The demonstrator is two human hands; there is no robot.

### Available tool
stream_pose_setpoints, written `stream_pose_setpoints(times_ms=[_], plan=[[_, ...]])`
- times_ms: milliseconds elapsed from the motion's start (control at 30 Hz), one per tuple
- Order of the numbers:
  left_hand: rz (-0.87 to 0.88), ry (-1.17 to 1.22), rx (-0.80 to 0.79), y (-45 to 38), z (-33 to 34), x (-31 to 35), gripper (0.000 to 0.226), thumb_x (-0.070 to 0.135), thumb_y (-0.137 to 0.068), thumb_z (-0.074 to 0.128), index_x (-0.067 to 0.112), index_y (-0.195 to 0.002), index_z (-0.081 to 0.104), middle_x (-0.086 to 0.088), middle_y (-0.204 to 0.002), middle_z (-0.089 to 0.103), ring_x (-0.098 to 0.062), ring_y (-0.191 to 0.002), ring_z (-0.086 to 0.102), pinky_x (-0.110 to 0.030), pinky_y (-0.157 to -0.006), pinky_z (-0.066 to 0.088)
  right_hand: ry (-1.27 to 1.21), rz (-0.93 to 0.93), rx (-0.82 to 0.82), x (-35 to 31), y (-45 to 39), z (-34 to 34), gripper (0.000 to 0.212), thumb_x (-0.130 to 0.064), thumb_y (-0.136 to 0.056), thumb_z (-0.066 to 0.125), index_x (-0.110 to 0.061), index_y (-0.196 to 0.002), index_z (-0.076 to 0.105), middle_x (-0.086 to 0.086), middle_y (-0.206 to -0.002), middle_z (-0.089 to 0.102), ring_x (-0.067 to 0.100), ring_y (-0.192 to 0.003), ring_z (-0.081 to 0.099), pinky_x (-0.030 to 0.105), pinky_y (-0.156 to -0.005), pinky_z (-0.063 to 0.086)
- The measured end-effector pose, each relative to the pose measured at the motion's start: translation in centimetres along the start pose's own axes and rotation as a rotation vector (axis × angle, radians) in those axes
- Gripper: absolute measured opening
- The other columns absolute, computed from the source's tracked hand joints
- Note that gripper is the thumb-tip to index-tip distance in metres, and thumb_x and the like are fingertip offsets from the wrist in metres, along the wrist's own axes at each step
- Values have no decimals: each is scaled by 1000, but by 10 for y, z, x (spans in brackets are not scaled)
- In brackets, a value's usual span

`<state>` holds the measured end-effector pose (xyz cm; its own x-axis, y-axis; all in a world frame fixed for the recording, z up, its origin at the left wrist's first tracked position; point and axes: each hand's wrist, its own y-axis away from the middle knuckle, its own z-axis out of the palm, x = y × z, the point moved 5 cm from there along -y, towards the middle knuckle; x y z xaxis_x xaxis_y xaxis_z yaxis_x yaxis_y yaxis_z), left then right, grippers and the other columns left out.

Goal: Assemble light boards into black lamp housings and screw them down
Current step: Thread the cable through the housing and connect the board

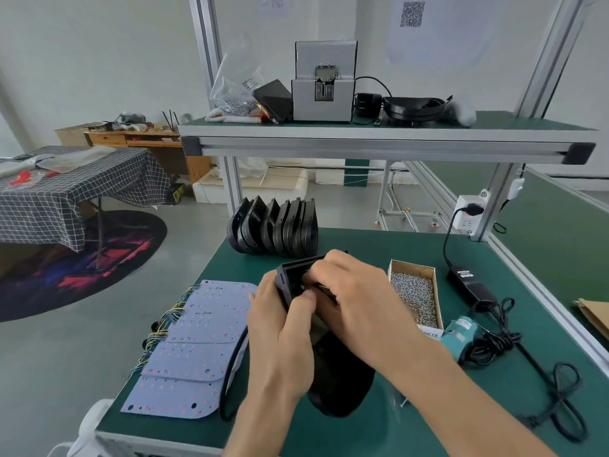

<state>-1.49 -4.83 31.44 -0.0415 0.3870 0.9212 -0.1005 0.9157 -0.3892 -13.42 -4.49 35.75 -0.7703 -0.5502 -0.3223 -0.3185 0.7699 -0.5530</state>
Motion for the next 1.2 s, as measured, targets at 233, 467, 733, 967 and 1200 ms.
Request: stream_pose_setpoints(times_ms=[233,467,733,967,1200], plan=[[-36,25,22,3,-5,-5,26,38,-78,52,15,-89,61,-7,-86,64,-23,-81,57,-44,-71,50,-176,63,-63,8,2,-4,24,-22,-99,66,-23,-123,67,-11,-111,70,8,-104,64,27,-90,50],[-6,28,25,3,-4,3,28,37,-79,53,15,-92,63,-7,-89,64,-25,-86,57,-52,-76,48,-304,125,147,13,1,-13,19,-13,-91,78,-23,-108,80,-14,-100,76,0,-97,69,17,-85,51],[106,-156,10,3,-6,17,19,28,-78,55,39,-93,60,13,-97,61,-13,-96,60,-32,-79,43,-272,19,101,8,2,-9,20,-8,-93,73,-18,-109,79,-7,-99,73,3,-95,67,21,-84,51],[138,-224,-46,3,1,18,33,18,-75,56,28,-105,66,10,-114,65,-22,-117,59,-49,-96,49,-266,186,176,16,8,3,9,-20,-90,74,-27,-96,76,-11,-84,69,4,-83,65,19,-71,49],[134,-191,-23,3,2,17,37,17,-74,56,29,-107,67,6,-114,66,-22,-117,60,-50,-97,49,-468,345,231,21,13,10,10,-28,-85,77,-34,-94,78,-27,-84,74,-2,-83,71,9,-69,48]])
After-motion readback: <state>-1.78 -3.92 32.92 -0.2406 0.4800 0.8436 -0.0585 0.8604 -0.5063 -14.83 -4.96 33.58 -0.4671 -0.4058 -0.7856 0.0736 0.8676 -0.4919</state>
